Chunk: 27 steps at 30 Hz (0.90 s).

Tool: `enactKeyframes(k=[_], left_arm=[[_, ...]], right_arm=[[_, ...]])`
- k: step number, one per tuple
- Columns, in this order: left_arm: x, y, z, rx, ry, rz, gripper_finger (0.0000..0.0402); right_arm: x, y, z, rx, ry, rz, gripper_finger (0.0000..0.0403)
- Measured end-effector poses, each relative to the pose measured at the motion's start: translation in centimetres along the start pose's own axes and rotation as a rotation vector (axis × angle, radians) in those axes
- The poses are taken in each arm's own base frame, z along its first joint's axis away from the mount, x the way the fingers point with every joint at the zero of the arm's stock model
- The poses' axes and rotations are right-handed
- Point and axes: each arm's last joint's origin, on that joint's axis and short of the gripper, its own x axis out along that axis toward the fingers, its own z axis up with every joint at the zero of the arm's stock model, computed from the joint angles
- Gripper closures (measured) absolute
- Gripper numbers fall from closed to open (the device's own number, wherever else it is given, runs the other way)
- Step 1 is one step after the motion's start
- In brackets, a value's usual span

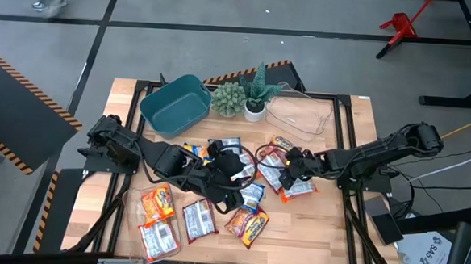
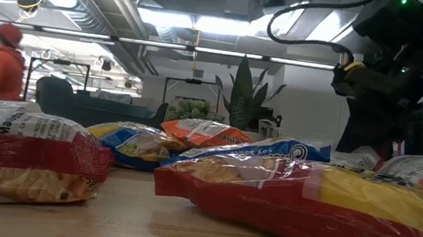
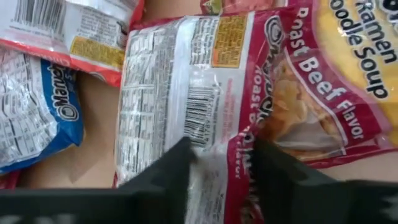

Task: Sort Maruchan noodles
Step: Put the red noodle pack into the top transparent bin

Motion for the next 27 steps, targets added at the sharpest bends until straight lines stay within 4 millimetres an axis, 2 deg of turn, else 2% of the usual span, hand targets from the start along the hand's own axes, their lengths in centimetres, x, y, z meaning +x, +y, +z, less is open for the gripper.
enactKeyframes(k=[6, 8, 15, 20, 24, 27], left_arm=[[0.0, 0.0, 0.0, 0.022, -0.001, 0.005, 0.0235], [0.0, 0.0, 0.0, 0.026, -0.001, 0.005, 0.0235], [0.0, 0.0, 0.0, 0.052, -0.001, 0.005, 0.0235], [0.0, 0.0, 0.0, 0.067, 0.0, 0.006, 0.0235], [-0.1, 0.0, -0.1, 0.074, 0.0, 0.003, 0.0235], [-0.2, -0.2, -0.2, 0.077, -0.002, -0.002, 0.0235]], right_arm=[[-0.3, 0.0, 0.1, 0.007, -0.003, 0.012, 0.0384], [-0.7, 0.1, 0.3, 0.01, -0.012, 0.019, 0.0398], [-3.4, 1.3, 2.2, 0.026, -0.094, 0.07, 0.0401], [-5.6, 1.3, 3.7, 0.023, -0.163, 0.014, 0.0403], [-6.7, 0.8, 4.5, 0.011, -0.146, 0.018, 0.0401], [-6.8, 0.4, 4.1, -0.01, -0.053, 0.027, 0.0393]])
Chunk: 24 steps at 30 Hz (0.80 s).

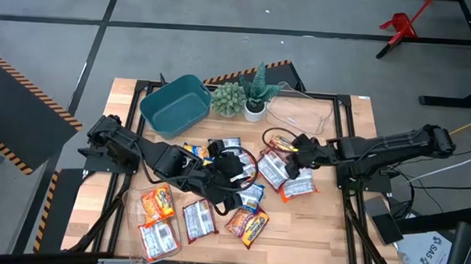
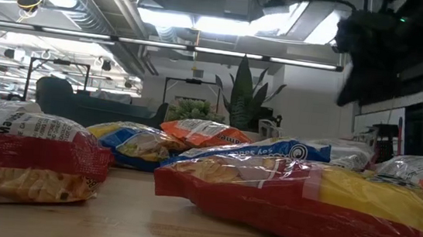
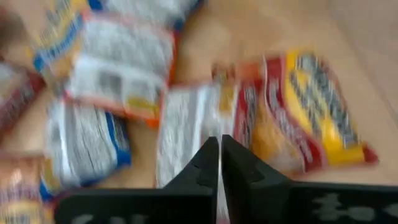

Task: Sort Maruchan noodles
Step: Put the red noodle pack into the top transparent bin

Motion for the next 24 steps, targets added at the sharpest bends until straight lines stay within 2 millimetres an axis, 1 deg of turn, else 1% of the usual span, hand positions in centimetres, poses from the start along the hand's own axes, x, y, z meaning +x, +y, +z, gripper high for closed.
enactKeyframes(k=[2, 3, 5, 7, 9, 12, 15, 16, 18, 20, 22, 24], left_arm=[[0.5, -0.4, -0.2, -0.024, -0.022, -0.03, 0.0235], [1.2, -0.6, -0.5, -0.035, -0.025, -0.074, 0.0235], [3.7, -1.1, -1.6, -0.054, -0.025, -0.222, 0.0235], [6.4, -0.8, -3.2, -0.08, -0.02, -0.33, 0.0235], [8.8, 0.2, -5.0, -0.129, -0.022, -0.338, 0.0235], [12.3, 3.1, -7.9, -0.203, -0.02, -0.27, 0.0236], [14.9, 5.7, -9.4, -0.32, -0.103, -0.273, 0.0245], [15.7, 6.4, -9.8, -0.354, -0.128, -0.286, 0.0249], [16.9, 7.7, -11.5, -0.364, -0.091, -0.249, 0.0261], [18.1, 8.5, -12.0, -0.37, -0.084, -0.213, 0.0274], [18.7, 9.0, -12.3, -0.37, -0.071, -0.187, 0.0284], [19.8, 9.0, -13.2, -0.364, -0.047, -0.172, 0.0293]], right_arm=[[0.0, -0.5, -0.6, -0.015, 0.062, -0.043, 0.0379], [-0.1, -0.8, -0.9, -0.014, 0.096, -0.071, 0.0369], [-0.2, -1.3, -1.3, -0.007, 0.146, -0.116, 0.0341], [-0.3, -1.6, -1.6, 0.002, 0.171, -0.144, 0.0307], [-0.8, -1.9, -1.7, 0.019, 0.179, -0.154, 0.0271], [-1.6, -2.2, -1.7, 0.05, 0.163, -0.138, 0.0225], [-2.7, -2.6, -1.7, 0.078, 0.13, -0.109, 0.0197], [-3.1, -2.7, -1.7, 0.09, 0.117, -0.1, 0.0192], [-3.7, -2.9, -1.6, 0.105, 0.083, -0.08, 0.0187], [-4.2, -3.1, -1.6, 0.115, 0.051, -0.072, 0.0185], [-4.4, -3.1, -1.4, 0.123, 0.01, -0.069, 0.0185], [-4.5, -3.2, -1.4, 0.124, -0.007, -0.077, 0.0185]])
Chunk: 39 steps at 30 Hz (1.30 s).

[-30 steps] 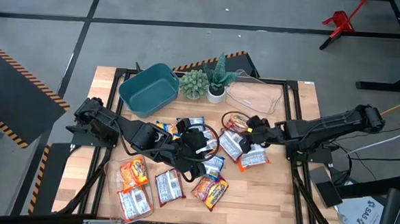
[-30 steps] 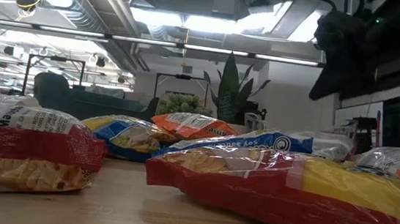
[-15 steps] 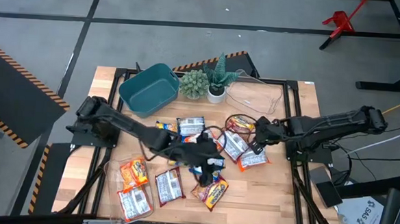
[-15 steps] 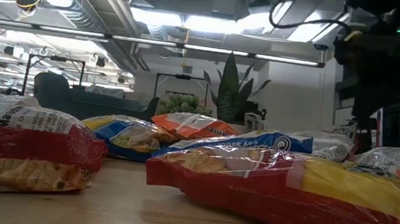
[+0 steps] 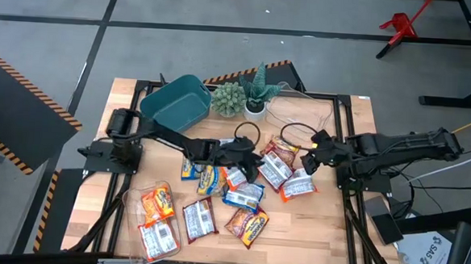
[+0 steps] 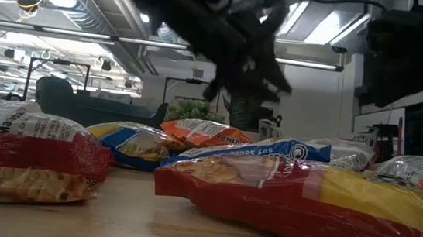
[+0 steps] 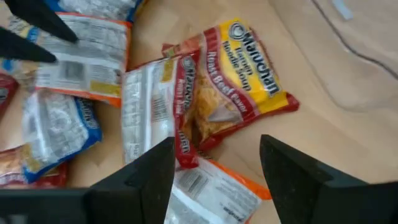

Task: Sort Maruchan noodles
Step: Put the red noodle pack into the top transparent bin

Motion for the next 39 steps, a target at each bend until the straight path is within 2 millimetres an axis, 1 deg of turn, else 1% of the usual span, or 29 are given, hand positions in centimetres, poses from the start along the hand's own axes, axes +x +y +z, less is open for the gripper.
enactKeyframes(k=[2, 5, 9, 13, 16, 23, 28, 30, 34, 37, 39], left_arm=[[0.8, 0.4, -1.2, 0.016, 0.05, 0.029, 0.0302], [1.9, 0.2, -1.7, 0.019, 0.064, 0.018, 0.0317], [3.2, 0.7, -3.2, 0.052, 0.137, 0.098, 0.0335], [4.1, 0.5, -3.2, 0.091, 0.155, 0.148, 0.0353], [4.7, 0.7, -3.7, 0.111, 0.197, 0.189, 0.0359], [4.7, 1.2, -4.2, 0.132, 0.255, 0.254, 0.036], [4.7, 1.4, -4.2, 0.134, 0.261, 0.268, 0.036], [4.7, 1.6, -4.2, 0.131, 0.262, 0.272, 0.036], [4.7, 1.5, -4.2, 0.144, 0.264, 0.271, 0.036], [4.1, 0.9, -3.9, 0.184, 0.256, 0.267, 0.036], [3.2, 0.0, -2.9, 0.196, 0.217, 0.254, 0.036]], right_arm=[[0.0, 0.0, 0.1, 0.001, -0.016, -0.005, 0.0185], [0.0, -0.1, 0.1, -0.001, -0.026, -0.017, 0.0185], [0.0, -0.1, 0.1, -0.003, -0.044, -0.029, 0.0184], [0.1, -0.1, 0.2, -0.001, -0.065, -0.035, 0.0184], [0.8, 0.0, -0.1, 0.007, -0.073, -0.011, 0.0184], [3.5, -0.4, -1.5, 0.017, -0.065, 0.068, 0.0184], [5.1, -0.1, -2.1, 0.056, -0.113, 0.201, 0.0184], [5.5, -0.2, -2.3, 0.076, -0.122, 0.218, 0.0184], [6.1, -0.8, -2.9, 0.097, -0.098, 0.183, 0.0184], [6.2, -0.8, -3.0, 0.102, -0.085, 0.195, 0.0184], [6.2, -0.7, -3.0, 0.101, -0.074, 0.203, 0.0184]])
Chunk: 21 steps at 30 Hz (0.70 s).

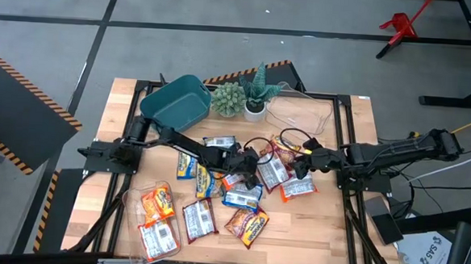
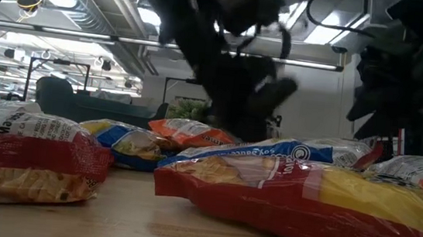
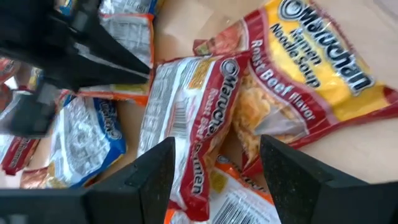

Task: Sort Maruchan noodles
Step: Put the red noodle pack into the top transparent bin

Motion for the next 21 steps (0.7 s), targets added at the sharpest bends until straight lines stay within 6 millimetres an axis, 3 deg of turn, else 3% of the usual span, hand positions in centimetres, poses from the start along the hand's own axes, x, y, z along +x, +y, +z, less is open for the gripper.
enactKeyframes(k=[3, 9, 13, 21], left_arm=[[-1.2, -0.5, 1.2, 0.006, -0.069, -0.021, 0.036], [0.3, -0.2, 2.2, -0.029, -0.133, -0.15, 0.0361], [2.3, 0.7, 0.4, -0.033, -0.035, -0.132, 0.0361], [2.3, 0.8, -0.6, 0.002, 0.023, -0.052, 0.0361]], right_arm=[[0.0, 0.0, -0.1, -0.003, 0.018, 0.011, 0.0184], [0.0, 0.0, -0.1, -0.011, 0.021, 0.011, 0.0184], [0.0, -0.1, -0.1, -0.014, 0.025, 0.003, 0.0184], [0.0, 0.0, -0.1, -0.016, 0.025, 0.005, 0.0184]])
